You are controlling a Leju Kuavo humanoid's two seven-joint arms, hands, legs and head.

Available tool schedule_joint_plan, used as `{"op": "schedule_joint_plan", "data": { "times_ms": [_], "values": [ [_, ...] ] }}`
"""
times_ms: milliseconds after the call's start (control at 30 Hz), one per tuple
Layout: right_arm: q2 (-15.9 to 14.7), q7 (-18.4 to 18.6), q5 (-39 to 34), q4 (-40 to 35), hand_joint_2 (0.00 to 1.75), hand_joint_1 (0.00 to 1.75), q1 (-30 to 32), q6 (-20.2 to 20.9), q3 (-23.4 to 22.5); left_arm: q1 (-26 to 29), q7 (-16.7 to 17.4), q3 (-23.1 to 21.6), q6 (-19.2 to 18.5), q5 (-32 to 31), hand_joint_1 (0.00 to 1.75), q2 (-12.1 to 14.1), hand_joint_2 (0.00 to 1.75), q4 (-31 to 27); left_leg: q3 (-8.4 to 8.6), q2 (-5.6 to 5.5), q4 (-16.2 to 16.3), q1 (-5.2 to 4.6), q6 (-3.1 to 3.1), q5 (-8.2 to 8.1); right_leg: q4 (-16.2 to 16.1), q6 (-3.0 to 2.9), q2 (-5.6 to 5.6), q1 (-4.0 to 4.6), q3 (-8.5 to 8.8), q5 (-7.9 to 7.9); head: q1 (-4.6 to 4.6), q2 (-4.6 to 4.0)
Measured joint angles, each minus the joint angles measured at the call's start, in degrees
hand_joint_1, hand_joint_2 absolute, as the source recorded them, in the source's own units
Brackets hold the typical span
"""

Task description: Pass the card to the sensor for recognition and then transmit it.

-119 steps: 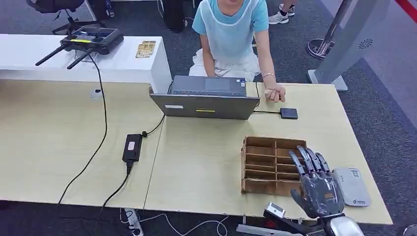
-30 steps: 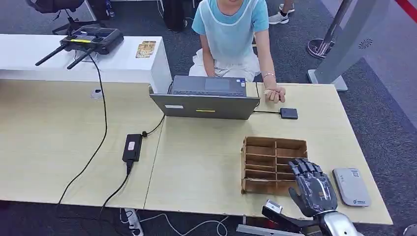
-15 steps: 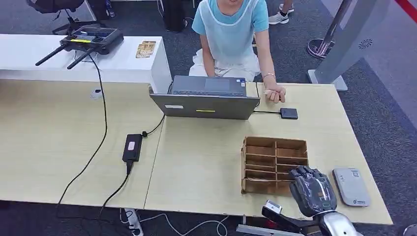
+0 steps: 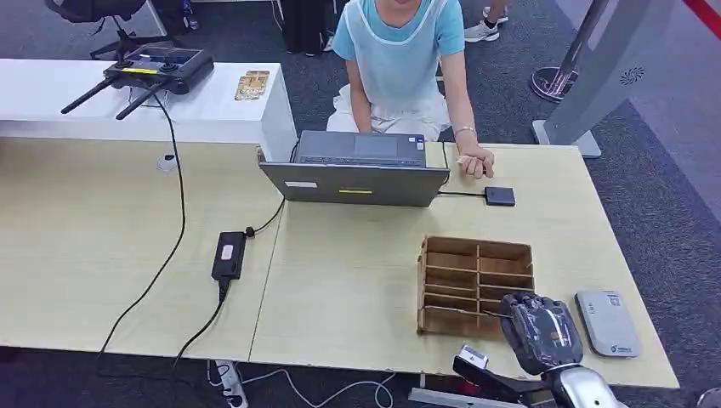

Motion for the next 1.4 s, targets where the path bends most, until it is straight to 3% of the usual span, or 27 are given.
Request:
{"op": "schedule_joint_plan", "data": {
  "times_ms": [33,67,400,600,833,967,1133,1267,1400],
  "values": [
    [0.0,0.0,0.0,0.0,1.75,1.45,0.0,0.0,0.0,0.0,0.0,0.0,0.0,0.0,0.0,0.0,0.0,0.0,0.0,0.0,0.0,0.0,0.0,0.0,0.0,0.0,0.0,0.0,0.0,0.0,0.0,0.02],
    [0.0,0.0,0.0,0.02,1.75,1.66,0.0,0.0,0.0,0.0,0.02,0.0,0.0,0.0,0.0,0.0,0.0,0.0,0.0,0.0,0.0,0.0,0.0,0.0,0.0,0.0,0.0,0.0,0.0,0.0,-0.02,0.0],
    [0.04,-0.9,-0.13,0.07,1.75,1.68,0.04,-2.25,-0.26,0.0,0.0,0.0,0.04,0.0,0.0,0.0,0.0,0.0,0.0,0.0,0.0,0.0,0.0,0.0,0.0,0.0,0.0,0.0,0.0,0.0,0.0,0.02],
    [0.02,-5.1,-6.19,-2.06,1.75,1.68,1.03,-4.72,-2.45,0.0,-0.02,0.0,0.09,-0.02,0.0,0.02,0.0,0.0,0.0,0.0,0.0,0.0,0.0,0.0,0.0,0.0,0.0,0.0,0.0,0.0,0.0,0.0],
    [-0.72,-11.72,-14.54,-5.93,1.75,1.66,2.79,-4.52,-6.1,0.01,-0.26,-0.02,0.09,-0.02,0.0,0.09,0.0,0.0,0.0,0.0,0.01,-0.01,0.0,0.0,-0.01,0.0,0.0,-0.01,0.0,0.0,-0.02,0.0],
    [-1.62,-19.33,-24.71,-9.38,1.75,1.66,4.07,-1.39,-8.64,0.01,-0.7,-0.02,0.13,-0.02,0.0,0.15,0.0,0.0,0.01,0.0,0.01,-0.01,0.0,0.0,-0.01,0.0,0.0,-0.01,0.0,0.0,0.0,0.0],
    [-2.51,-28.78,-36.34,-14.05,1.75,1.69,4.39,5.78,-13.04,-0.01,-1.55,-0.15,0.15,-0.02,0.0,0.35,0.0,0.0,0.0,0.01,0.01,-0.01,0.0,0.0,0.0,0.0,0.02,-0.01,0.0,0.0,0.0,0.0],
    [-2.58,-32.18,-41.49,-15.89,1.75,1.71,1.59,10.04,-15.26,-0.05,-1.73,-0.52,0.15,-0.02,0.0,0.48,0.0,0.0,0.03,0.06,0.01,-0.01,0.0,0.01,0.01,-0.03,0.05,-0.01,0.0,0.03,0.0,0.02],
    [-2.6,-32.33,-43.26,-16.26,1.75,1.73,-3.65,13.31,-15.89,-0.18,-2.06,-1.47,0.11,-0.02,0.0,0.57,0.0,0.0,0.03,0.12,0.01,-0.01,0.01,0.04,0.02,-0.02,0.07,-0.01,0.02,0.06,-0.02,0.0]
  ]
}}
